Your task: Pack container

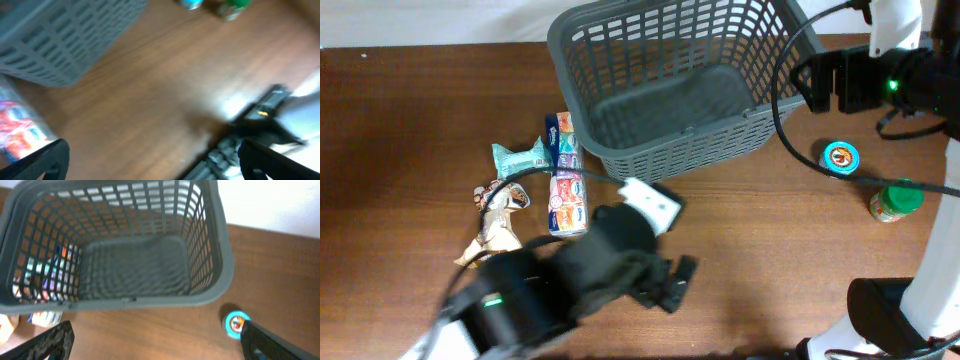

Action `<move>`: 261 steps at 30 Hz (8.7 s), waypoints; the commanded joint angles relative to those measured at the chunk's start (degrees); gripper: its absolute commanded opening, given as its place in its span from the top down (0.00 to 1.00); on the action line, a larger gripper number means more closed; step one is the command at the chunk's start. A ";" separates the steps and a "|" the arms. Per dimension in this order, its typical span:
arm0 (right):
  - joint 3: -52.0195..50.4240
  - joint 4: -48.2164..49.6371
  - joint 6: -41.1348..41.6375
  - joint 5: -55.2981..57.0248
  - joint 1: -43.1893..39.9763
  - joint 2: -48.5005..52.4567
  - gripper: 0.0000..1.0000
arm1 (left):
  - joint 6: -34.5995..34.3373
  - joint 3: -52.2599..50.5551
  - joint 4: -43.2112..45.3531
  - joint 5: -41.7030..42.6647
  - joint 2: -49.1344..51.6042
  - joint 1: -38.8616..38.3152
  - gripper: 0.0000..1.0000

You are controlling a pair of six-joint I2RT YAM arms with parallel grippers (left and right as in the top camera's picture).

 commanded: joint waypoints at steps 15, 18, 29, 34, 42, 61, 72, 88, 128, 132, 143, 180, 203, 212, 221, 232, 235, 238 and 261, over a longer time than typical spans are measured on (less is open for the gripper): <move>0.35 7.37 -4.09 -5.49 0.48 6.71 0.01 | -2.56 3.45 -1.88 -11.28 17.68 -2.86 0.01; 0.35 8.35 -4.11 -5.92 0.55 8.87 0.01 | -2.60 3.45 -1.81 -9.16 19.74 -2.86 0.01; -0.02 7.06 -6.49 -9.66 0.52 16.33 0.01 | -2.60 3.45 0.76 -7.74 20.81 -2.86 0.00; -0.04 6.73 -6.47 -7.50 0.55 17.44 0.00 | -2.60 3.45 2.12 -7.78 20.87 -2.84 0.00; -0.04 6.38 -6.45 -5.55 0.44 17.44 0.08 | -2.60 3.45 7.04 -8.94 22.47 -2.73 0.17; -0.24 4.85 -0.37 5.33 0.48 17.44 0.96 | -4.31 3.45 7.28 -17.42 22.86 3.52 0.98; -1.53 4.81 -0.39 5.33 0.55 17.44 0.96 | -4.31 3.45 8.66 -17.35 22.86 6.93 0.98; -3.26 3.98 -0.37 5.35 0.55 17.44 0.96 | -4.28 3.45 10.19 -17.38 25.42 9.14 0.98; -3.98 2.69 -0.39 3.80 1.03 17.51 0.96 | -4.26 3.45 10.16 -17.42 26.12 17.68 0.98; -6.51 4.50 -0.42 3.82 1.88 17.51 0.96 | -4.24 3.45 10.14 -17.42 26.12 17.68 0.98; -10.38 6.38 -1.27 4.09 2.40 17.51 0.96 | -4.24 3.45 10.12 -17.42 26.12 17.79 0.98; -10.38 1.99 -0.79 5.86 4.79 17.51 0.96 | -3.82 3.45 10.03 -18.73 26.12 24.68 0.98; -10.36 0.52 -0.57 5.79 4.76 17.49 0.96 | -3.58 3.45 11.04 -18.93 26.12 26.51 0.89; -10.32 0.92 -0.59 5.79 4.76 17.49 0.55 | -3.58 3.45 11.02 -18.91 26.12 26.51 0.65; -10.21 2.05 -0.61 4.63 4.96 17.18 0.19 | -2.27 3.45 11.02 -18.47 26.12 26.51 0.14; -5.03 2.84 -1.49 0.63 8.46 16.26 0.11 | -2.32 3.48 11.02 -18.49 25.62 26.49 0.00; 0.37 0.98 -1.49 0.63 9.33 16.26 0.01 | -2.32 3.58 11.02 -18.49 24.13 26.45 0.01; 8.68 -2.05 -0.46 0.83 9.38 16.11 0.01 | -2.29 3.58 10.93 -18.49 20.39 26.45 0.00; 11.10 -3.58 25.42 14.62 -24.46 -3.10 0.01 | -11.37 3.56 -8.87 -39.34 -1.70 29.29 0.00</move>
